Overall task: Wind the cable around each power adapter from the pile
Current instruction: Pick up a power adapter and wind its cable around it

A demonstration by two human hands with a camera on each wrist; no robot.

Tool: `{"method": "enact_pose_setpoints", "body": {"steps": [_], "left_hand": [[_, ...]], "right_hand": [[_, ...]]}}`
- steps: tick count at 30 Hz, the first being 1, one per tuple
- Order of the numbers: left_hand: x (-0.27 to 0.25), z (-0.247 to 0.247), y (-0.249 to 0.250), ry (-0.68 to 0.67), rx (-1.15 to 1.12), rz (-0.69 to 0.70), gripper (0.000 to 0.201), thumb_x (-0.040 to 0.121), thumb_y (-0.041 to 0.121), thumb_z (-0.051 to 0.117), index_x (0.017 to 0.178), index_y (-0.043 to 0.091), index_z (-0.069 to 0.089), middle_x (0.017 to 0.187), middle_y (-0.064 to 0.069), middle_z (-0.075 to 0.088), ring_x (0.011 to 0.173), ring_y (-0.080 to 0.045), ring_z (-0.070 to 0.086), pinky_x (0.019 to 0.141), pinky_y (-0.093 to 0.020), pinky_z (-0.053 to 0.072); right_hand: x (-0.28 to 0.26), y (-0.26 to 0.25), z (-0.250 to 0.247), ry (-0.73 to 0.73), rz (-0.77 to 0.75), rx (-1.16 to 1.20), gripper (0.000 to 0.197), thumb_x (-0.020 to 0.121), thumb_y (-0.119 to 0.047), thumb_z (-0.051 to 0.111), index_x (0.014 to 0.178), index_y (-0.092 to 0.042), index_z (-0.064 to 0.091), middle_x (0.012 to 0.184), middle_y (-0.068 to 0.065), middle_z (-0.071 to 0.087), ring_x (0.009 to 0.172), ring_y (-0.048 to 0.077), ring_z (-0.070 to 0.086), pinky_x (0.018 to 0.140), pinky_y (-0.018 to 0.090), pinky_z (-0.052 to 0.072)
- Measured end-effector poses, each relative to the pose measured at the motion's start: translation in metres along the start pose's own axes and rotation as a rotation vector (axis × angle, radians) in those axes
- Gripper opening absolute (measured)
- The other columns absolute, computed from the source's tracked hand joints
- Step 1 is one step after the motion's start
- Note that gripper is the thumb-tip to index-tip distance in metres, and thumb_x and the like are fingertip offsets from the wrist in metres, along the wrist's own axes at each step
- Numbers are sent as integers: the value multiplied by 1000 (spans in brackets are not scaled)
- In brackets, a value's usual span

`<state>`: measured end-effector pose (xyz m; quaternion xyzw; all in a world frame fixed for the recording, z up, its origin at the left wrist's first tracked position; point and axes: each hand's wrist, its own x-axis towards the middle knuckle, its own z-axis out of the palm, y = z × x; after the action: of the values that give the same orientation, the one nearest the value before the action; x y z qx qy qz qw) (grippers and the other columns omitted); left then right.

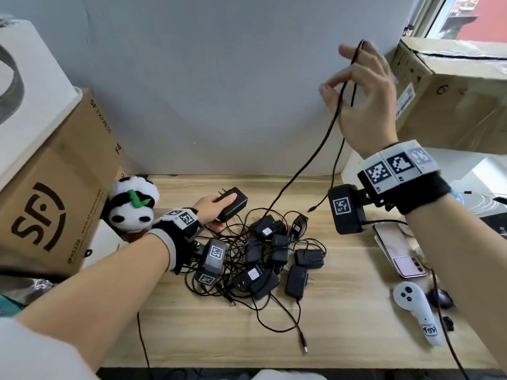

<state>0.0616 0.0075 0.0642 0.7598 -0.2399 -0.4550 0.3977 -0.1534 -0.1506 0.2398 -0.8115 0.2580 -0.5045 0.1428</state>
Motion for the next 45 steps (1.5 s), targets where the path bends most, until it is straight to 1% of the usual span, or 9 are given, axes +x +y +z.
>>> {"method": "enact_pose_setpoints", "body": {"steps": [4,8,12,17,22,28,33,39,45], "left_hand": [[-2,2,3,22,-118,47,33,92,40,54,102,9,51,70,-6,55,41,-12,54,36,-18,41],[-6,2,11,-73,-288,18,28,93,30,57,106,6,56,69,-4,64,51,-12,54,40,-17,44],[-13,7,20,-156,-362,46,27,94,21,56,114,3,54,91,-13,61,59,-12,58,49,-18,50],[-26,19,34,-246,-526,82,28,91,16,58,115,2,53,98,-17,63,77,-23,62,65,-26,57],[-30,28,43,-174,-455,182,33,86,13,66,115,5,51,105,-13,66,87,-24,66,82,-33,55],[-29,27,45,-119,-374,142,34,78,24,75,108,17,61,104,-3,64,97,-19,56,85,-31,42],[-34,17,53,-117,-301,113,40,75,36,75,108,20,60,98,2,62,92,-14,56,74,-24,46],[-45,16,55,-396,-193,91,55,78,48,58,124,17,55,113,-4,63,108,-19,60,104,-36,40],[-48,24,52,-547,-530,-91,72,89,62,32,127,4,50,115,-21,64,93,-29,68,71,-28,58]], "right_hand": [[-22,11,14,-274,134,28,15,84,-25,66,93,-12,69,126,-1,59,124,7,42,104,19,25],[-62,31,36,-865,339,-72,16,89,-19,59,103,-23,65,117,1,63,107,13,58,99,27,43],[-96,39,54,-1224,511,-257,41,90,-4,44,117,-32,57,121,-2,56,71,10,59,63,21,50],[-117,14,74,-1191,512,-82,33,92,-29,52,125,-24,54,119,2,60,101,16,58,82,23,46],[-121,-3,85,-925,1011,768,42,95,-37,48,127,-10,50,120,11,62,105,25,61,94,39,51],[-124,5,91,-670,963,748,34,94,-29,52,123,-11,51,123,9,60,113,22,59,95,34,50],[-117,7,82,-755,848,699,29,99,-23,42,123,-7,46,111,8,62,92,18,66,81,27,55],[-114,15,80,-525,1022,1132,22,97,-7,43,117,2,46,107,18,63,88,24,66,89,30,54],[-107,17,69,-766,897,1359,43,79,-13,66,120,-11,54,110,4,68,99,17,66,89,26,52]]}}
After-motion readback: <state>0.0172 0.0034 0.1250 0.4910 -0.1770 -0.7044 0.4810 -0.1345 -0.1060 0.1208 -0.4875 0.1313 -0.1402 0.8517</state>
